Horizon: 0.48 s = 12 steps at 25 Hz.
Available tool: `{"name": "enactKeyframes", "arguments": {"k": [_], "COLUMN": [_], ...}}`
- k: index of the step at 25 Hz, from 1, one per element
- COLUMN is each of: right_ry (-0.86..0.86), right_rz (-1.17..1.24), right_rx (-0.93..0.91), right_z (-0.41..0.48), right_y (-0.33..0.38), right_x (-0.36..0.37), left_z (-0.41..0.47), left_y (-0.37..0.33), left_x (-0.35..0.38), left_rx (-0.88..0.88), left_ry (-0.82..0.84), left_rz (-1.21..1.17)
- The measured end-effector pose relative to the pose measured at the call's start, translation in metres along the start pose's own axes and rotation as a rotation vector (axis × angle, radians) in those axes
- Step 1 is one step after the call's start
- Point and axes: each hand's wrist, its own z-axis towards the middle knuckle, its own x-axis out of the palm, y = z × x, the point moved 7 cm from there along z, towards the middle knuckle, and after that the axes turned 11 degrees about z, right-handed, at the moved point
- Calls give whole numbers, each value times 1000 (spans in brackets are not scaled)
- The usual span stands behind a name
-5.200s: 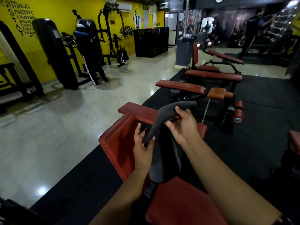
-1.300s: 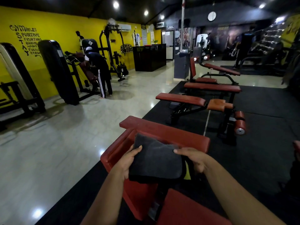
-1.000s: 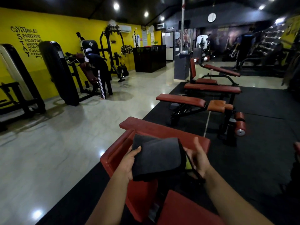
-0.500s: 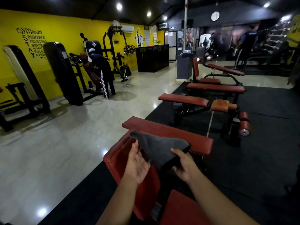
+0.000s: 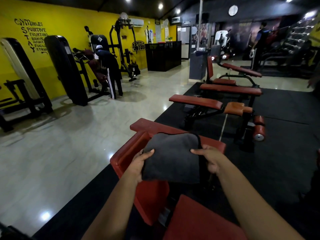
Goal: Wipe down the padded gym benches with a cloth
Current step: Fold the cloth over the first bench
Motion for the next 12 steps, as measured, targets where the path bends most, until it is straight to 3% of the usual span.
{"name": "enactKeyframes", "arguments": {"k": [3,6,8,10,12], "right_ry": [14,191,162,121,195], "right_rz": [42,13,-74,56,197], "right_rx": [-200,-105,-141,-206,-133], "right_z": [0,-6,-4,-3,-3], "right_y": [21,16,9,9,2], "right_x": [-2,6,4,3,7], "left_z": [4,9,12,9,8], "left_y": [4,1,-1,-3,-1], "left_x": [2,0,-2,1,4], "left_rx": [-2,26,71,42,-20], "left_ry": [48,57,46,46,60], "left_rz": [12,16,9,-9,-13]}}
